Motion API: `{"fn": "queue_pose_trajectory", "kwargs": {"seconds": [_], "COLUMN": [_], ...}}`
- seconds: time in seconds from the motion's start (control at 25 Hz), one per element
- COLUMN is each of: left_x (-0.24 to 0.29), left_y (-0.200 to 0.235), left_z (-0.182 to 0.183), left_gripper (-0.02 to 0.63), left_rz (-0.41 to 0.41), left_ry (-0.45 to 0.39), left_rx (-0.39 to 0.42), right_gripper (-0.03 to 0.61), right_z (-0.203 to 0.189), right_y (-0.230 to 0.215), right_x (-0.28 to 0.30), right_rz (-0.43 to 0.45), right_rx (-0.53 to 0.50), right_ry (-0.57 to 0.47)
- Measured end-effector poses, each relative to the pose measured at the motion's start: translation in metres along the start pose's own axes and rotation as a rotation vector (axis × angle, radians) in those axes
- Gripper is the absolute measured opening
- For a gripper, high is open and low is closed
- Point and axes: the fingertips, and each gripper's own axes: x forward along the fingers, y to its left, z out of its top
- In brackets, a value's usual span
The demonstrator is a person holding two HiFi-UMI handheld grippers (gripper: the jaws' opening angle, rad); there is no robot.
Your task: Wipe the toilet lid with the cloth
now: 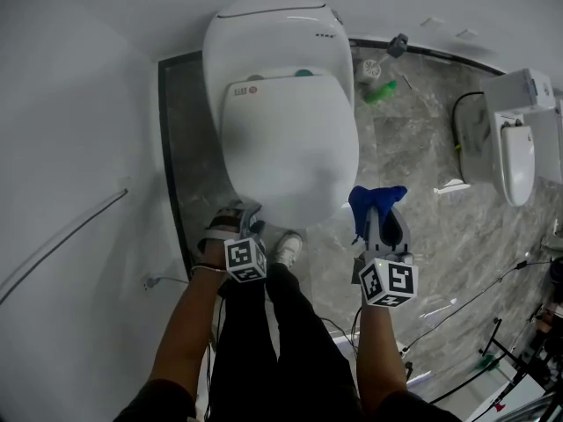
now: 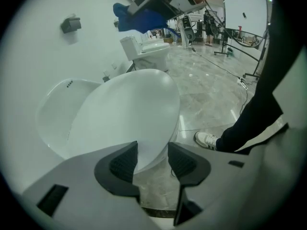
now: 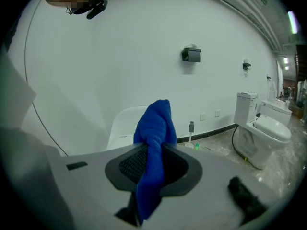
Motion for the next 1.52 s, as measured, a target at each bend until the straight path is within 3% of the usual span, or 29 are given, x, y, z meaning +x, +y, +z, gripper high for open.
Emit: {"fn": "queue_pose_trajectory", "kwargs": {"seconds": [0.24, 0.48, 0.6, 0.68, 0.88, 1.04, 1.12, 1.28, 1.52], "left_x": [0.03, 0.035, 0.033, 0.03, 0.009, -0.029, -0.051, -0.079, -0.087], "left_y": [-0.007, -0.007, -0.009, -0.008, 0.009, 0.051, 0.083, 0.149, 0.208], "left_z": [-0.011, -0.014, -0.008, -0.003, -0.001, 0.016, 0.017, 0.002, -0.009], "left_gripper": [0.196, 0.201, 0.204, 0.209, 0.207, 0.197, 0.162, 0.024, 0.011], "left_rz": [-0.009, -0.018, -0.026, -0.035, -0.094, -0.067, -0.005, 0.172, 0.278], "left_ry": [0.047, 0.068, 0.04, -0.012, -0.173, -0.442, -0.557, -0.61, -0.602], "left_rx": [-0.123, -0.15, -0.216, -0.328, -0.732, -1.073, -1.186, -1.215, -1.164], "right_gripper": [0.067, 0.067, 0.067, 0.067, 0.067, 0.067, 0.067, 0.067, 0.067], "right_z": [-0.016, -0.024, -0.022, -0.02, -0.023, -0.013, -0.005, 0.013, 0.029], "right_y": [-0.002, -0.006, -0.005, -0.004, 0.017, 0.036, 0.05, 0.083, 0.109], "right_x": [-0.003, -0.001, -0.003, -0.002, 0.02, 0.051, 0.068, 0.11, 0.161], "right_rz": [0.003, 0.01, 0.029, 0.041, 0.088, 0.138, 0.161, 0.204, 0.218], "right_rx": [0.005, 0.017, 0.013, 0.0, -0.033, -0.073, -0.101, -0.147, -0.149], "right_ry": [0.028, 0.037, 0.035, 0.032, 0.04, 0.039, 0.039, 0.03, 0.046]}}
